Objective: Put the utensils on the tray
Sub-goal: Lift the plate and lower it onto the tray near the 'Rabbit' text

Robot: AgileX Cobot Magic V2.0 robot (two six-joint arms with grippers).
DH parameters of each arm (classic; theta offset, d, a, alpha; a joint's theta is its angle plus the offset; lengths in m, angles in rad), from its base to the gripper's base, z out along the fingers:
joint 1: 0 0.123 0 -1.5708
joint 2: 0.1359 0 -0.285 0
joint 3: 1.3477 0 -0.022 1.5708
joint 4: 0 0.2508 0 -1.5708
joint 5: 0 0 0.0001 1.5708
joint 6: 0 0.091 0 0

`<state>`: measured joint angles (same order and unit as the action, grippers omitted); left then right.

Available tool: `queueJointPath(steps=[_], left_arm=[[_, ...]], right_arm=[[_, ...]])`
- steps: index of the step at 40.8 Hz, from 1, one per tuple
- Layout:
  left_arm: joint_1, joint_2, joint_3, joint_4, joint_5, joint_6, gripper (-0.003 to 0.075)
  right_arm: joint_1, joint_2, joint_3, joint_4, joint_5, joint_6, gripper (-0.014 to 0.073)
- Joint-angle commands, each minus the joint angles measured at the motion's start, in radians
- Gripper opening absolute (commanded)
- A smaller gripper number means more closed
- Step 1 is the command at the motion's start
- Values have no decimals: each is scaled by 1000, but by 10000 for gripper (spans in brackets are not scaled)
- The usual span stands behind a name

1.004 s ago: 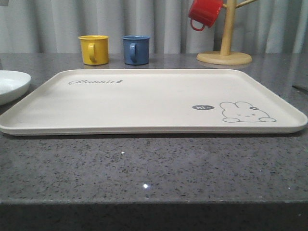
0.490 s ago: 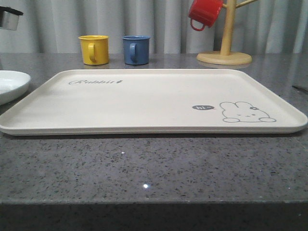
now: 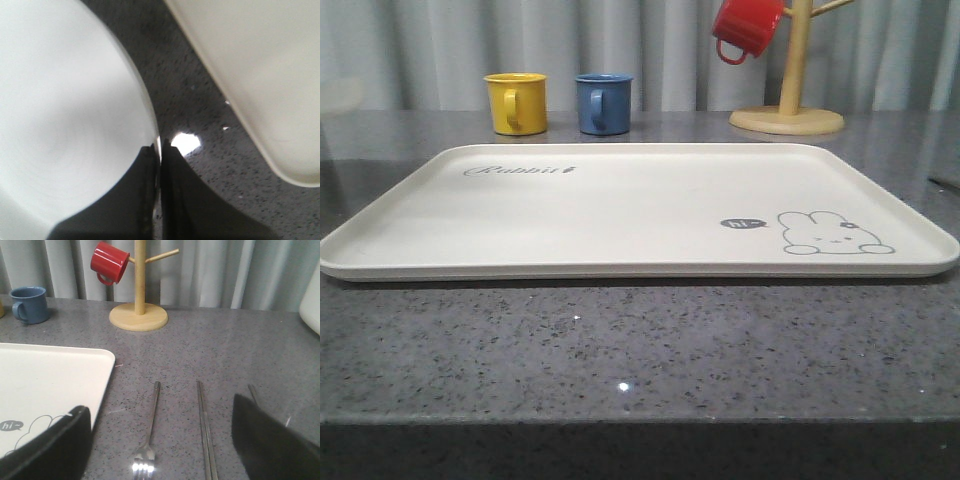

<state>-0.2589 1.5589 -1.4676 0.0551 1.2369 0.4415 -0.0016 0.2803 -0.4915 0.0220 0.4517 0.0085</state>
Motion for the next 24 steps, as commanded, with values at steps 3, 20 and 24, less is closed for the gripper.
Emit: queueJointPath(steps=[3,20,24], left_arm=[[-122,-63,-114,-2,23,-11,-18],[-534,73,-216,11,-18,-38,-18],[-564,131,-232,11,29,-40,-18]], right_arm=[[-6,18,-35,-1,-76,-9,602],[-6,18,-35,-1,-76,-9,602],[-6,18,-35,-1,-76,-9,602]])
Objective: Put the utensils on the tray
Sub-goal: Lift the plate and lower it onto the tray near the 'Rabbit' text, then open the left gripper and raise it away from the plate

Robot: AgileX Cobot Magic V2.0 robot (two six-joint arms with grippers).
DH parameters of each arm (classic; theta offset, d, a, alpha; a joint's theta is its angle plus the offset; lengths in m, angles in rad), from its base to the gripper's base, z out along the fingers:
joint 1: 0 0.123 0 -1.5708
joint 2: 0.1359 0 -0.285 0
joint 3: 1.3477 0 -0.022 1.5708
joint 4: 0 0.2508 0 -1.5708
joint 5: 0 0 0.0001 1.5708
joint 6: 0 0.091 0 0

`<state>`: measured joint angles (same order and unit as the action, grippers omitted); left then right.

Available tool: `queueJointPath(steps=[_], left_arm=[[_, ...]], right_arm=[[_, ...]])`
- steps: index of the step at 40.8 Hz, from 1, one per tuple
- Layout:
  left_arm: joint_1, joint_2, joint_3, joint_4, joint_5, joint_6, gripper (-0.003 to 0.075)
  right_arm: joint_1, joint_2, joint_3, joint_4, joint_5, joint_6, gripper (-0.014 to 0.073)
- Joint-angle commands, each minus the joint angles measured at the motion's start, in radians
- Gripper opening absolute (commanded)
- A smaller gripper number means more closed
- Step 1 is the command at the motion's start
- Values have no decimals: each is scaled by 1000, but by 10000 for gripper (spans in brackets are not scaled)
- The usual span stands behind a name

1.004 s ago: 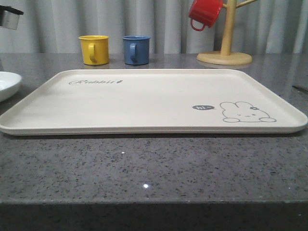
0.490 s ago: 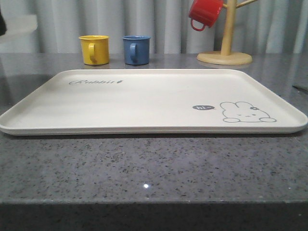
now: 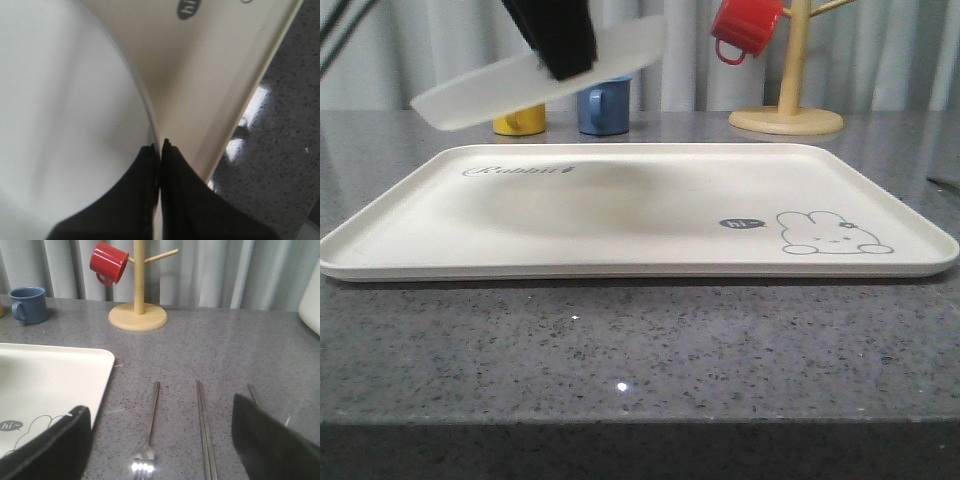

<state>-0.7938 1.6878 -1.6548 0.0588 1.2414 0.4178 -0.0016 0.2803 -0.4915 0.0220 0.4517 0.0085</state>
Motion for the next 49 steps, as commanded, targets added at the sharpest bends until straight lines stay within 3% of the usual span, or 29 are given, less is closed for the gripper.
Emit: queueJointPath(steps=[1,11,34,39,45,49], left_arm=[[-34,12,-44,8,25,-22,-18],[-34,69,-44,120,25,-125,-18],[-17,146,-13,87,25,-136,-7],[-17,146,-13,85,25,-138,113],[-17,140,-13,83,25,-147,372],[-17,119,-18,79,25,-147,416]], right_arm=[[-6,18,-35,-1,-76,-9,602],[-6,18,-35,-1,-75,-9,602],[-6,18,-35,-1,-75,-9,602],[-6,18,-35,-1,-75,-9,602],[-6,18,-35,-1,-75,-9,602],[-6,18,-35,-1,-75,-9,602]])
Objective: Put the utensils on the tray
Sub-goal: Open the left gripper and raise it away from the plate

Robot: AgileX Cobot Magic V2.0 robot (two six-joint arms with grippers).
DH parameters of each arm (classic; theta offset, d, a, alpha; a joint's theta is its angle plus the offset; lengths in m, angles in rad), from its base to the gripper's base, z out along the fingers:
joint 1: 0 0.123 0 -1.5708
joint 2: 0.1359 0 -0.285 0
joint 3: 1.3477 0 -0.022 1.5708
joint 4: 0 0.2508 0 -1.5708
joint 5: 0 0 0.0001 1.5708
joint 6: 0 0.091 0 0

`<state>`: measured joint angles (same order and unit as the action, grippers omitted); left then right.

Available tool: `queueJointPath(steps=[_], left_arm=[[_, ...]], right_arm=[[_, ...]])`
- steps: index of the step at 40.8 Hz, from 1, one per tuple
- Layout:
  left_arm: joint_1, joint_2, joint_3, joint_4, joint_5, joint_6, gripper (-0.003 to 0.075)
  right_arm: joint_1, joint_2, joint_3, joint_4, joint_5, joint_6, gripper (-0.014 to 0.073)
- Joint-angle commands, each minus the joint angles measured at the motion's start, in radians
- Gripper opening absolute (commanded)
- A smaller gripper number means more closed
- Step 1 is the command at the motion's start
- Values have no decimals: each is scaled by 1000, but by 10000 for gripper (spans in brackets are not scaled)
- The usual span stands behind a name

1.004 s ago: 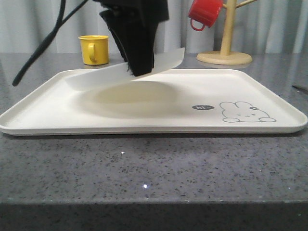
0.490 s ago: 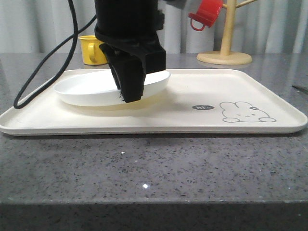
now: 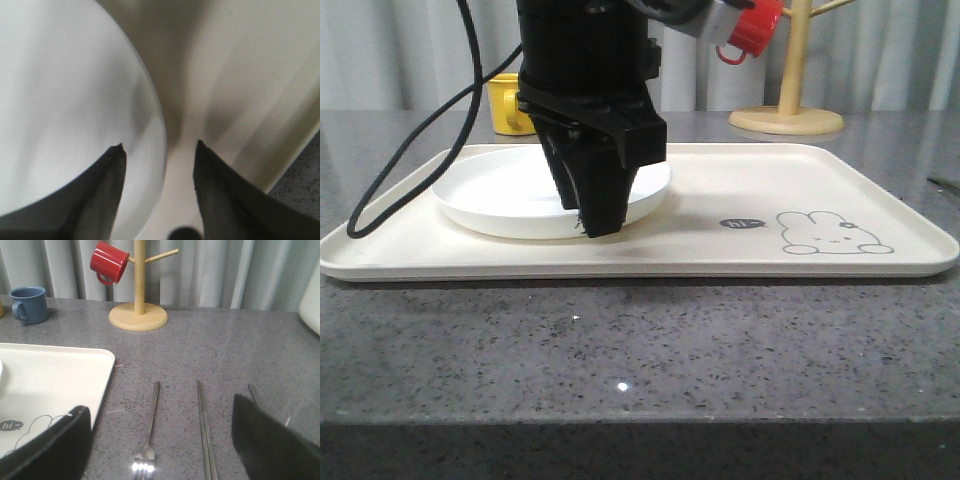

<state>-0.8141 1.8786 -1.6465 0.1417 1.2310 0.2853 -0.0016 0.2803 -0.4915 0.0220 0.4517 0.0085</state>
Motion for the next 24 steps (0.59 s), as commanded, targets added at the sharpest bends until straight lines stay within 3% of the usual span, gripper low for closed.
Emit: queueJointPath(steps=[1,8,17,24], left_arm=[[3,-79,-30,-3,35,-14,411],[5,-170,-30,-5,35,-14,317],[56,-309,-15,-34,35,-14,-20],[149,-432,94,-40,35,-42,-18]], right_arm=[[-6,18,-35,-1,-75,-9,602],[-6,18,-35,-1,-75,-9,602],[-6,18,-35,-1,-75,-9,602],[-6,18,-35,-1,-75,-9,602]])
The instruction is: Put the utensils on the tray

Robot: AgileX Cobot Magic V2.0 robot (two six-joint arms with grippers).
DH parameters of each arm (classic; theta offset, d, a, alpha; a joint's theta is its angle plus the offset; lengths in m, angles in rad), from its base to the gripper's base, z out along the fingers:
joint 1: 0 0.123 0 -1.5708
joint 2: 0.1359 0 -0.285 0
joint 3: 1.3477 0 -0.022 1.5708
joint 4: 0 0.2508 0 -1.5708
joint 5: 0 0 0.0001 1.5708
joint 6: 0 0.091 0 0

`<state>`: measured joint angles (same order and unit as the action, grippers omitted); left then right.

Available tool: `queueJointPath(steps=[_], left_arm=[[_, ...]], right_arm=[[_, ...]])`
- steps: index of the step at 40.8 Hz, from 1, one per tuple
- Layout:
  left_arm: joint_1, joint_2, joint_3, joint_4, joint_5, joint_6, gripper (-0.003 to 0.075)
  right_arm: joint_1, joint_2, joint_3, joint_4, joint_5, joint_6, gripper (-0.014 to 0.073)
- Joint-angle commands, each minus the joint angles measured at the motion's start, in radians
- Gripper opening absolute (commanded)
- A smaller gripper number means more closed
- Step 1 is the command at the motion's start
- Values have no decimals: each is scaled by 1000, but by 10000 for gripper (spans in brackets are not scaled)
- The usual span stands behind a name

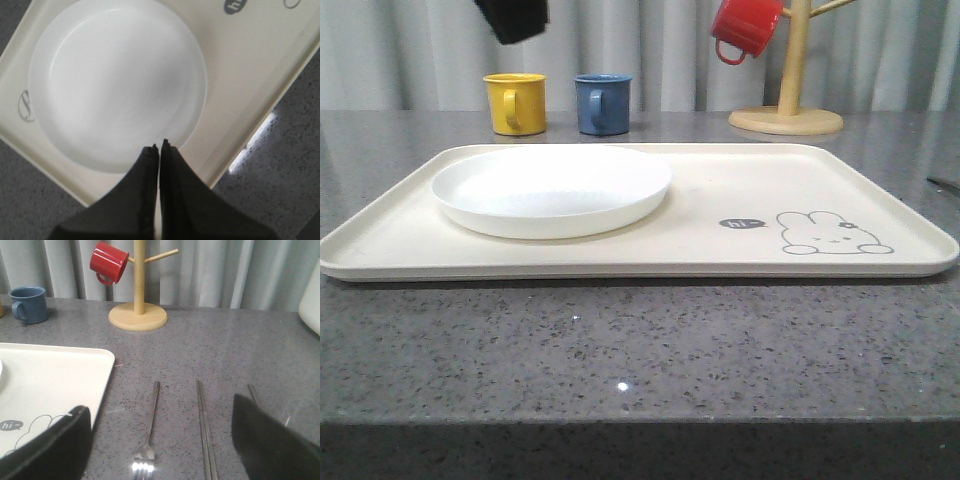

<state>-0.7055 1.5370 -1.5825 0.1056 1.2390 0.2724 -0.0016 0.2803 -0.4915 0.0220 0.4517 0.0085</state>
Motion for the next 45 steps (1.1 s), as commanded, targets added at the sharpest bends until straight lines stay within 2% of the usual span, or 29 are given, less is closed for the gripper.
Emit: queueJointPath(steps=[1,5,9,15,22,28,38,45], left_arm=[[62,-121,57,-4,27,-36,-18],[145,-208,165,-4,-20,-82,-18],[237,-334,293,-4,-148,-131,-18],[306,-525,471,-23,-336,-154,-18],[316,-755,675,-71,-573,-155,-18],[316,-965,870,-94,-724,-155,-18],[316,-1298,1114,-164,-871,-155,-18],[316,-1490,1195,-184,-890,-155,-18]], right_arm=[[-6,18,-35,-1,-75,-9,602],[-6,18,-35,-1,-75,-9,602],[-6,18,-35,-1,-75,-9,602],[-6,18,-35,-1,-75,-9,602],[-6,18,-35,-1,-75,-9,602],[-6,18,-35,-1,-75,-9,602],[-6,18,-35,-1,-75,-9,602],[-6,18,-35,-1,-75,-9,602]])
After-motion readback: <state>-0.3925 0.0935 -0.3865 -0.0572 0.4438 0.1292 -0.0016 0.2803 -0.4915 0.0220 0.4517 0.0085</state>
